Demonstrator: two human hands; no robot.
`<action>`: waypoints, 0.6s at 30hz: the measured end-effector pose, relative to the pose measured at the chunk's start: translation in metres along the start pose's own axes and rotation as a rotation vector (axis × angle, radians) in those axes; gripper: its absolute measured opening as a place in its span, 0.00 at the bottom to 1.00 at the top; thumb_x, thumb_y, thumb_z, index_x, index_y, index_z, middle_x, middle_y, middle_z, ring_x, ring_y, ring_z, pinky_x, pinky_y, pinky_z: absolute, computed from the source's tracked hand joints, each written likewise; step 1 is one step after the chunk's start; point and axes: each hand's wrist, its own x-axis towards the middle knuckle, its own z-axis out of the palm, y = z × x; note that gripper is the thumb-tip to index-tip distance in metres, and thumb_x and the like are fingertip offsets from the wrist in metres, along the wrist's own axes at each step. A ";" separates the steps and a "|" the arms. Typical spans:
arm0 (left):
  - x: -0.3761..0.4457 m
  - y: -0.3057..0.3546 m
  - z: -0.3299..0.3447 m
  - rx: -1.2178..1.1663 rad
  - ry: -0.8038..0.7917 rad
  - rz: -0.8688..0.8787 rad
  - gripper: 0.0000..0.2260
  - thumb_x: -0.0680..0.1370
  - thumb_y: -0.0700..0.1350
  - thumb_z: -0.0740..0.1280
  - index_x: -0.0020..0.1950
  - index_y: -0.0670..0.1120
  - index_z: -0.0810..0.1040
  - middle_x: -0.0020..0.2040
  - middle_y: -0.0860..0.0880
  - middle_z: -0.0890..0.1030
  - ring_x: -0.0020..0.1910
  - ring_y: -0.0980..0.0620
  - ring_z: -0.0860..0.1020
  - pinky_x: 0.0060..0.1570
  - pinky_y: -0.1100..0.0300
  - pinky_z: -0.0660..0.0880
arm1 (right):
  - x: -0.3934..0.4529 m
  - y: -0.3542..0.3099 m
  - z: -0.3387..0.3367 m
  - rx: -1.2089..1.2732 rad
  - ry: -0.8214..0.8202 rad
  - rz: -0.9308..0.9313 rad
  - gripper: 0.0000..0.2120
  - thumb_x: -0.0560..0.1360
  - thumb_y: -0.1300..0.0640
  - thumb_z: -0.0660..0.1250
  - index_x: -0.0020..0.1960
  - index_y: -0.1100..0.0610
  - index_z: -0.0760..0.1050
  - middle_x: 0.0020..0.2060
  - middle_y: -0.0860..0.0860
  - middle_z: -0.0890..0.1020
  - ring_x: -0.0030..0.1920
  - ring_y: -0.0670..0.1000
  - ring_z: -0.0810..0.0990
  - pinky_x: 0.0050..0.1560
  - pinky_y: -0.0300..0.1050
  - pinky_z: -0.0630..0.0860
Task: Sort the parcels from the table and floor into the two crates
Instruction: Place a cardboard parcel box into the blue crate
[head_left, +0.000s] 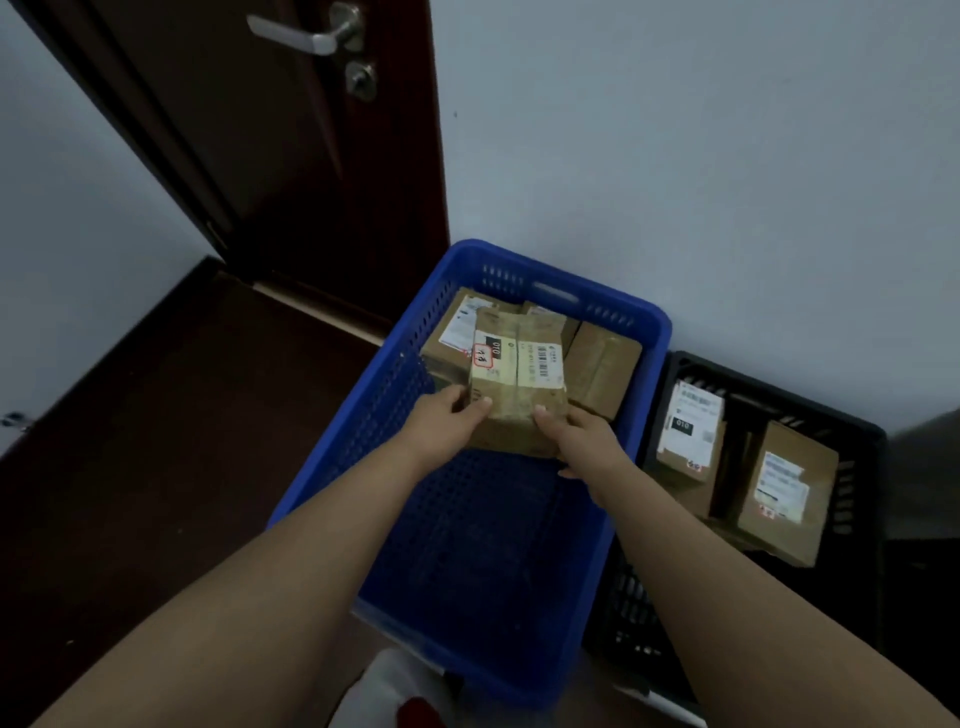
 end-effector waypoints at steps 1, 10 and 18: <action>0.008 -0.002 -0.006 0.026 -0.007 -0.002 0.17 0.81 0.54 0.61 0.68 0.49 0.73 0.63 0.47 0.77 0.52 0.52 0.75 0.46 0.61 0.72 | 0.009 -0.001 0.008 -0.011 0.011 -0.013 0.17 0.78 0.46 0.66 0.66 0.48 0.74 0.52 0.46 0.77 0.51 0.50 0.76 0.43 0.44 0.73; 0.109 -0.012 -0.042 0.338 0.116 0.045 0.16 0.79 0.47 0.67 0.65 0.44 0.74 0.57 0.46 0.79 0.50 0.46 0.80 0.49 0.51 0.79 | 0.120 -0.011 0.069 -0.037 0.156 0.001 0.14 0.77 0.55 0.69 0.62 0.56 0.77 0.50 0.53 0.82 0.48 0.56 0.82 0.51 0.54 0.82; 0.199 -0.035 -0.051 0.540 0.014 0.041 0.21 0.81 0.42 0.62 0.73 0.40 0.63 0.67 0.38 0.68 0.63 0.42 0.71 0.58 0.54 0.70 | 0.198 -0.015 0.109 -0.103 0.165 -0.044 0.21 0.78 0.58 0.67 0.69 0.54 0.70 0.61 0.52 0.78 0.60 0.54 0.76 0.64 0.50 0.74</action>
